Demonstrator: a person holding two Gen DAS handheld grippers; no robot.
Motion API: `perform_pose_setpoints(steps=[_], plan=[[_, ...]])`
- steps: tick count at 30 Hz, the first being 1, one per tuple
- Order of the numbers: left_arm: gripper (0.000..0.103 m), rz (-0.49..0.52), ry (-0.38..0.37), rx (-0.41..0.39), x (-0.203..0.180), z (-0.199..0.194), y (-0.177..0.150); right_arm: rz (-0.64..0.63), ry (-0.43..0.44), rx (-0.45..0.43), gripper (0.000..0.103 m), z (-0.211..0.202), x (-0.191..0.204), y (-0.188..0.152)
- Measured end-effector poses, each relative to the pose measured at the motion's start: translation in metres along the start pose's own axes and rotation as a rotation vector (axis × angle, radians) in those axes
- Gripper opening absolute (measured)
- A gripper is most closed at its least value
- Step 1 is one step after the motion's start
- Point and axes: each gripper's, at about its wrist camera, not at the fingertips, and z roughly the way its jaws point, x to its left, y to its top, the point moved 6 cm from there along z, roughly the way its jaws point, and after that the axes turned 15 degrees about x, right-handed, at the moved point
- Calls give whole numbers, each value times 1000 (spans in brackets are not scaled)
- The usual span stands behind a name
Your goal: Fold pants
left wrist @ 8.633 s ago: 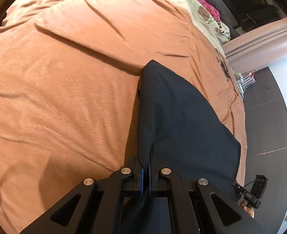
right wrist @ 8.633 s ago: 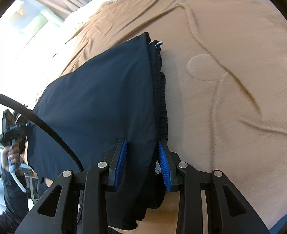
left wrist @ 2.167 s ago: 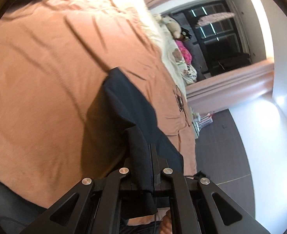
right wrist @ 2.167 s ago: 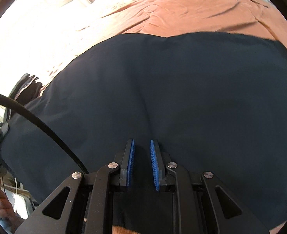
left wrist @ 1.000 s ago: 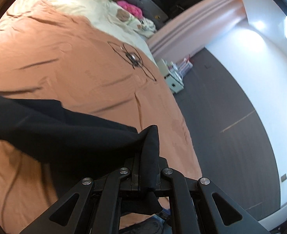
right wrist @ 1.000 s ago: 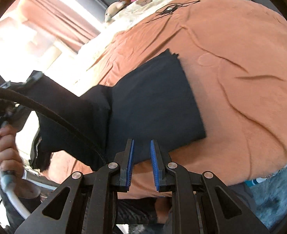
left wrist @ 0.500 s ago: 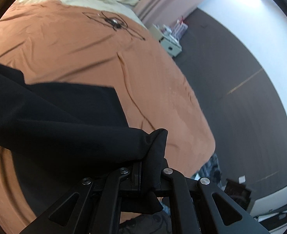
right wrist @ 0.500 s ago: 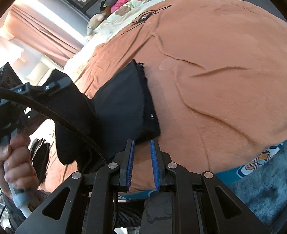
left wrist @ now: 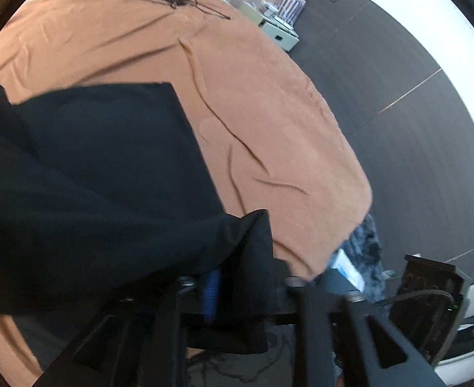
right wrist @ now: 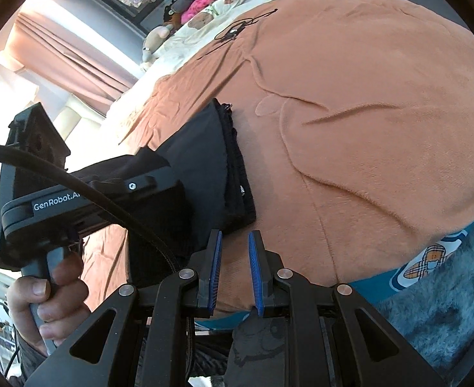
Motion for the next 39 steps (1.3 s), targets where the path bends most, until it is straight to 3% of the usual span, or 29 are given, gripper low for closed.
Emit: perform_pose_setpoints(steps=[1,4,14,16,18,25,32,36,39], plan=[[51,5,-23,6,-2,0,-2,3,3,1,15,0,-1,0],[68,20,-76,14,-9,-1,-5,2,25,-4,15,-3,-1,1],[69,-2,-151,20,-6,-15,-21,-42,51,-28,15,-8,6,1],[70,-14,-164,13,-2,-20,-28,-59,55,-27,37,-6,12,0],[73,-26,-177,6,2,-24,-33,-78,59,-40,51,-6,18,-2],[79,-87,-186,-48,29,-45,-56,-106,35,-14,52,15,23,-4],[86,-202,-186,-112,80,-66,-82,-112,-27,21,52,33,25,0],[97,-273,-198,-142,106,-72,-96,-113,-26,25,61,35,34,2],[100,-326,-220,-158,125,-71,-102,-113,-34,21,62,37,38,5]])
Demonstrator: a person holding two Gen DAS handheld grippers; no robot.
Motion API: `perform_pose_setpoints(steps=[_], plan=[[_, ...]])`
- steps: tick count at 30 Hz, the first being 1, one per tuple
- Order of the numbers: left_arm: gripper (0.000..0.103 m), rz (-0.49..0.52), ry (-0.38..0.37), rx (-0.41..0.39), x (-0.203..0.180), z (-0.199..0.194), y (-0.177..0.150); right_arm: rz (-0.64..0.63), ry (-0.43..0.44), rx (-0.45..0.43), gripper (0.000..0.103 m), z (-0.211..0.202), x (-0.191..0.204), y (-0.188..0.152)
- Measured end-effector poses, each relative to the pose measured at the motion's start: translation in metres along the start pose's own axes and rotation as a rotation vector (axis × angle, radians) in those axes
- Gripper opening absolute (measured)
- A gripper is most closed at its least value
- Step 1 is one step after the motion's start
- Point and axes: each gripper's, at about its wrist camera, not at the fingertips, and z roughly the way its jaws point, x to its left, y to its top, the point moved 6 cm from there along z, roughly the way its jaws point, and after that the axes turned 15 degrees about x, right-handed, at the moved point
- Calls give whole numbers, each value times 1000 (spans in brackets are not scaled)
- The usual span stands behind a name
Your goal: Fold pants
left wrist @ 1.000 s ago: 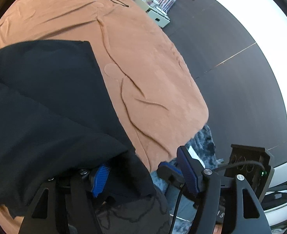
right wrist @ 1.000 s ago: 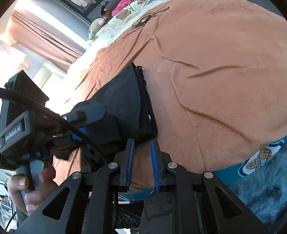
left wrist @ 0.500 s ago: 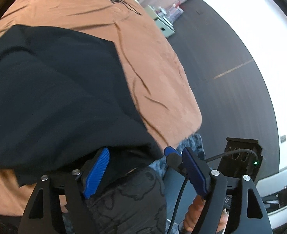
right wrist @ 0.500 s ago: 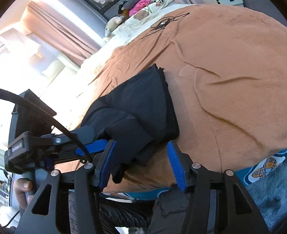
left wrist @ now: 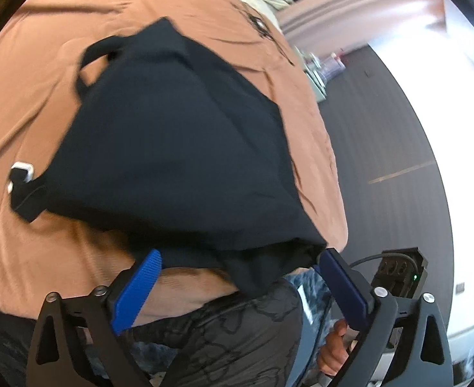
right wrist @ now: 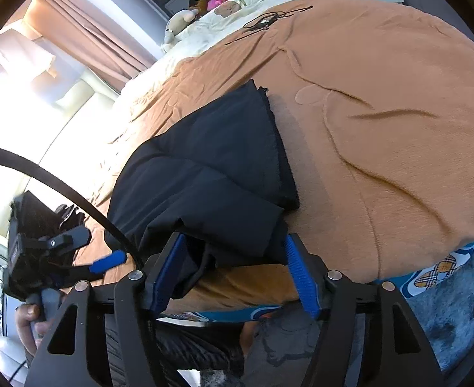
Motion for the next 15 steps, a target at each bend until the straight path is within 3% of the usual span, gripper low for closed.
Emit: perform_pose_setpoints(steps=[5,15], plan=[[100,-57,-14,-15,25,-1,1,0,-17,0,62,5,-1,0],[100,-130,-56,-124,53,4,19,-11,-38,3,62,5,-3,0]])
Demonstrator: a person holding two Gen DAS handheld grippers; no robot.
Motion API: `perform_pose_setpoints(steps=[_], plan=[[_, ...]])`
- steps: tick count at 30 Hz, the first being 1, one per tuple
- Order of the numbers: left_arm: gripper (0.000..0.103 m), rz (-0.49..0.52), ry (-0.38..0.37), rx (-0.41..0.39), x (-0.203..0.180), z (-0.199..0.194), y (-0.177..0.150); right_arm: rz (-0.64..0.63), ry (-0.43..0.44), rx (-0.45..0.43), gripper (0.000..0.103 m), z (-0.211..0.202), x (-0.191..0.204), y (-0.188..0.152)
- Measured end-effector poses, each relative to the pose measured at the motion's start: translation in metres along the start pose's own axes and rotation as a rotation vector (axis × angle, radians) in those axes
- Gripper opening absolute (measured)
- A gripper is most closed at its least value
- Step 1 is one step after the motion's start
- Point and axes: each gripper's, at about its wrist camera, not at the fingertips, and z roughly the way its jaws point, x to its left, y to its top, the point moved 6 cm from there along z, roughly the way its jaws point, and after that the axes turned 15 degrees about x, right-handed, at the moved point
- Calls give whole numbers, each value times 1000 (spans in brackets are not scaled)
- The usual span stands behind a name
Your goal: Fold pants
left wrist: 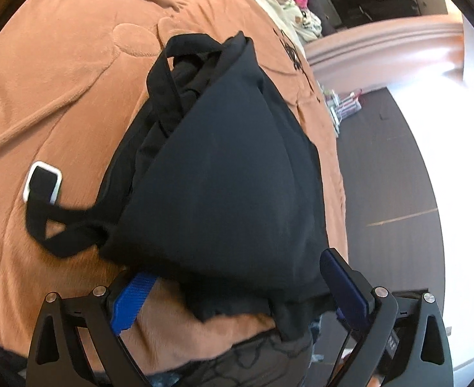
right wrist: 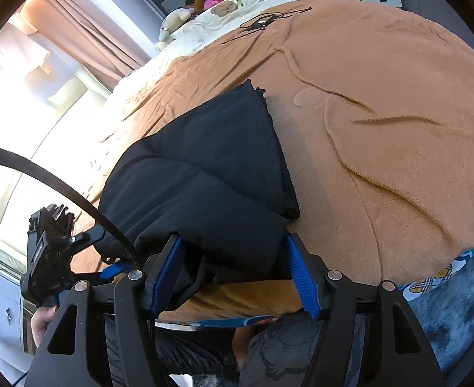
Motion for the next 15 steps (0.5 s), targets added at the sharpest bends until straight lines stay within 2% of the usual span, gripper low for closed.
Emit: perform_pose_setpoints(steps=[3,5,10,11,13,15], plan=[[98,-11,-3,-19,-1,4,12,-2,-4,0,62,-1,0,-1],[91,-7,-3,-48,-8,0,14,-6,-8,1,62,-2,0,-3],[63,43,40,-113,-29,-23,22,-23,-19,-11,62,-5,-1,-4],[60,48,40,-124,-33,-26,26,-27,-18,-13,62,-6,-1,-4],[45,65,48,-143,-41,-32,34,-37,-18,-18,62,-7,-1,-4],[41,85,63,-152,-49,-37,42,-48,-13,-21,62,-8,-1,-5]])
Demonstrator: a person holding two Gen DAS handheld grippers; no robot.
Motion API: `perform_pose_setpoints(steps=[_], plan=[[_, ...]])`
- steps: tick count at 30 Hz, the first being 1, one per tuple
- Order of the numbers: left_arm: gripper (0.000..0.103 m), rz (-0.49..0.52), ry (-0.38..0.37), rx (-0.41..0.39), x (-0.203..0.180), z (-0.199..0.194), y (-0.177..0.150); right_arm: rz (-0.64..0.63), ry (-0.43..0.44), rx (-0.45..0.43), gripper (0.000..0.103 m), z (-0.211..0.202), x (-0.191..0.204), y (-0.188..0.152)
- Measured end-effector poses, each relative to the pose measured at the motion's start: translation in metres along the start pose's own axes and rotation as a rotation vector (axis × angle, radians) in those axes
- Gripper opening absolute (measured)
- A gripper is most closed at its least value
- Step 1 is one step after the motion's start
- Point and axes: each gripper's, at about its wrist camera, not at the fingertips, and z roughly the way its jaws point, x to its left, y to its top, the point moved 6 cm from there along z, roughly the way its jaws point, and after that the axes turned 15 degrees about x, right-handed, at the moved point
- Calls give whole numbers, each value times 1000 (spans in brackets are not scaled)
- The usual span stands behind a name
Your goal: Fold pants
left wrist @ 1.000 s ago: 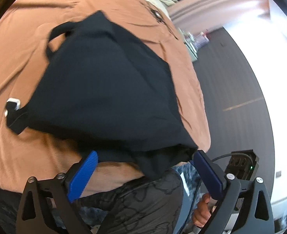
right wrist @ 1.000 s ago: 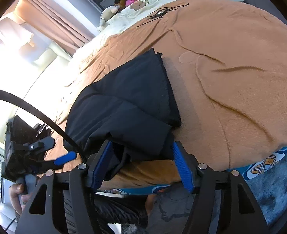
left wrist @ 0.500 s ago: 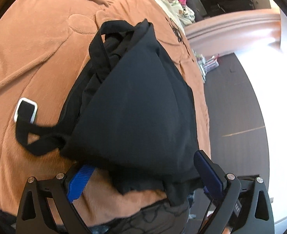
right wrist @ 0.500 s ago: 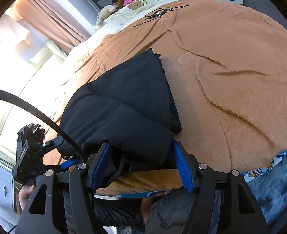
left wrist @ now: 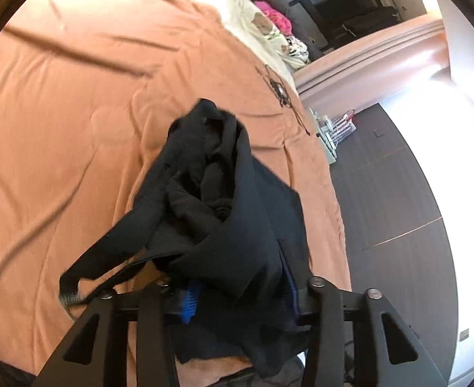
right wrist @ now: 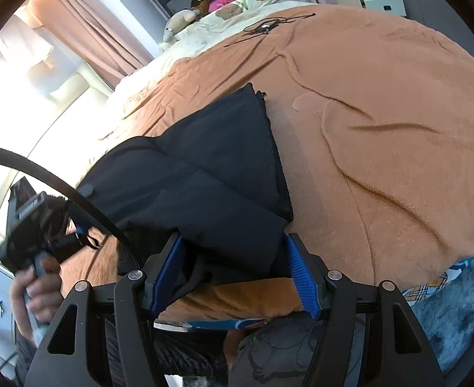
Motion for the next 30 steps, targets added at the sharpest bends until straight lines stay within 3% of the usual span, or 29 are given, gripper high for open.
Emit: perform_pose_setpoints(steps=[3,9,20,24,27,29,30], plan=[[36,39,7,-5,-15,-3,13,-13,6,-8,62,-3,0,-1],[36,111,13,2,-50,0,41,-21,23,-39,59,-12,-7,0],[37,209,74,73,-96,49,90,-29,63,-43,56,-13,-18,5],[38,237,95,94,-110,72,105,-36,80,-15,34,-8,-20,8],[40,241,84,110,-116,86,113,-39,78,-17,30,-7,-20,11],[44,245,62,120,-120,92,117,-39,83,-19,24,-6,-21,14],[51,246,59,118,-121,93,119,-37,84,-18,16,-6,-21,14]])
